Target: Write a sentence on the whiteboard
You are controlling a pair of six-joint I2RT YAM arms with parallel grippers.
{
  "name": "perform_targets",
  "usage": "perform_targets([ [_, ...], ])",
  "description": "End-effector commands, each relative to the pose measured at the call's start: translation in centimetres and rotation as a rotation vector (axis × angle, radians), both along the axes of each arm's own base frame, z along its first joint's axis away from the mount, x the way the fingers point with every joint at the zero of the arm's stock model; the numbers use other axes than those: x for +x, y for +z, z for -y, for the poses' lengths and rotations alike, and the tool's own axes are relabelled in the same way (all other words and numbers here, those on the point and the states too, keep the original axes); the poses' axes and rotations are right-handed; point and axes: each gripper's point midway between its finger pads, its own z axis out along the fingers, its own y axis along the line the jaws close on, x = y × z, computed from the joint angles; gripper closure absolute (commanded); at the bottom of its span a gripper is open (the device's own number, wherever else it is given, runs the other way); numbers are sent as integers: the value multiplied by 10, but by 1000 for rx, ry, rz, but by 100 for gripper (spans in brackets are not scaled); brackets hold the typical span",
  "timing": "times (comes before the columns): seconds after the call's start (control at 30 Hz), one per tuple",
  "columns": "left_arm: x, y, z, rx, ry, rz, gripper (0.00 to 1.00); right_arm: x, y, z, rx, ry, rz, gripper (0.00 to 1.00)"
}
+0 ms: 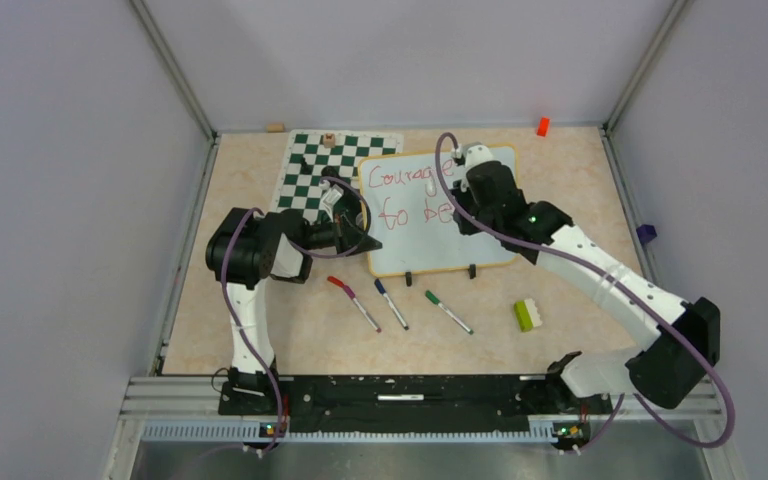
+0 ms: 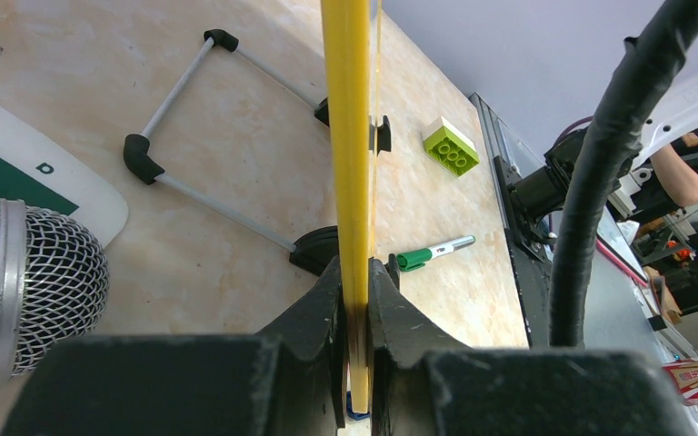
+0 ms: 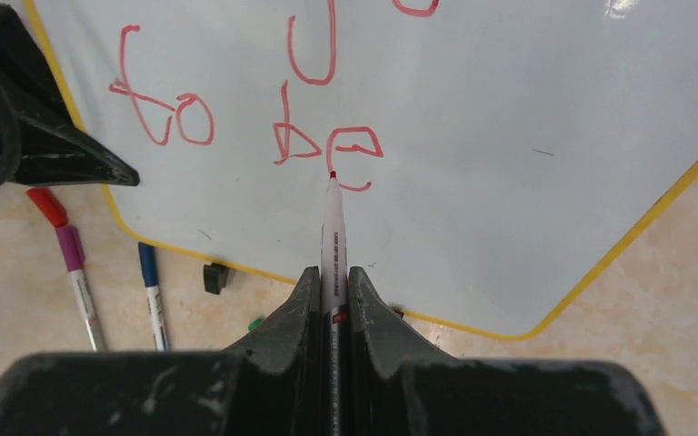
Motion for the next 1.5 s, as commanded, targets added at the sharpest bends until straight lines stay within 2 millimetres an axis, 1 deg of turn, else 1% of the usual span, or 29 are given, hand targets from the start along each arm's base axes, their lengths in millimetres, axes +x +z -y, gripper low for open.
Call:
perform_targets([
  [0.0,0,16,-1,-10,-13,172,100,-12,25,-22,107,93,88,100],
  [0.07,0,16,-1,-10,-13,173,100,-19,22,-33,94,103,114,100],
  [0.1,0,16,-1,-10,-13,172,100,-25,19,-42,83,112,121,100],
  [0.17,1,17,-1,-10,-13,174,100,-30,12,-51,59,100,131,100],
  [0.37,0,17,-1,-10,-16,175,100,-38,-3,-64,-2,45,181,100],
  [0.53,0,14,-1,-9,-16,165,99,-38,-17,-69,-26,37,171,100],
  [0.73,0,15,-1,-10,-15,168,99,-36,-30,-71,-47,36,160,100],
  [1.1,-1,16,-1,-10,-16,167,99,-32,-44,-81,-75,54,136,100],
  [1.33,-1,16,-1,-10,-16,169,99,-28,-47,-87,-89,58,134,100],
  [1.47,0,16,-1,-10,-15,169,99,-24,-51,-85,-114,42,131,100],
])
